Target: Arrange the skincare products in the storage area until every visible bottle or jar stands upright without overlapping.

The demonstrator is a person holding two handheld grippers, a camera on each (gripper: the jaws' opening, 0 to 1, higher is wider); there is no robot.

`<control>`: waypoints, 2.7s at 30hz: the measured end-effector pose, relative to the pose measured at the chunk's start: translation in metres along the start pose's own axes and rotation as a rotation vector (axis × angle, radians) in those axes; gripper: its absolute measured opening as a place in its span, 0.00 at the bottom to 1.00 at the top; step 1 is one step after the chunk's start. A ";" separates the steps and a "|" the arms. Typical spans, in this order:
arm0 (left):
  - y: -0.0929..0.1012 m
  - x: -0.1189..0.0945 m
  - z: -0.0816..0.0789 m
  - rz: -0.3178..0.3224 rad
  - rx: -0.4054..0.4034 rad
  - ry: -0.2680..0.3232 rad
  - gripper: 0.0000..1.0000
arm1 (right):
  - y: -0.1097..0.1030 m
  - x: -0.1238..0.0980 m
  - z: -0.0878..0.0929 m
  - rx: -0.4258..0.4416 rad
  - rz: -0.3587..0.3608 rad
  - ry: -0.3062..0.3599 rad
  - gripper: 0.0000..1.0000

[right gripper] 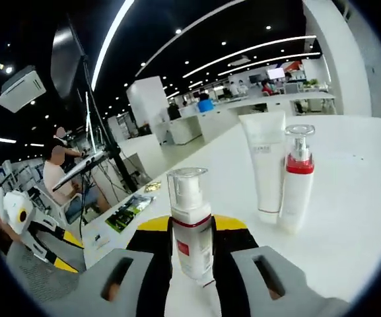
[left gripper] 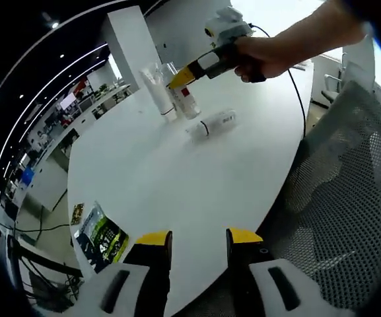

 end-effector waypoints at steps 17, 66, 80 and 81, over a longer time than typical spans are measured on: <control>-0.001 0.001 0.006 0.005 -0.004 -0.042 0.30 | 0.032 0.023 0.018 -0.122 0.027 0.061 0.21; -0.008 0.005 0.016 -0.015 -0.017 -0.107 0.28 | 0.050 0.052 0.033 -0.305 0.161 0.100 0.21; -0.007 0.004 0.014 -0.023 -0.015 -0.095 0.28 | 0.056 0.045 0.038 -0.248 0.189 0.060 0.22; -0.007 0.004 0.014 -0.024 -0.014 -0.095 0.28 | 0.056 0.045 0.039 -0.249 0.182 0.049 0.23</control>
Point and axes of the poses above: the point that each gripper's makers call its tool centre point, and the gripper's own axes: x roughly forward along the fingers, y roughly to its right, z roughly out of its underside, the point moved 10 cm from there along -x, roughly backward along the fingers, and after that the axes turned 12 degrees about -x, right-handed, at the moved point
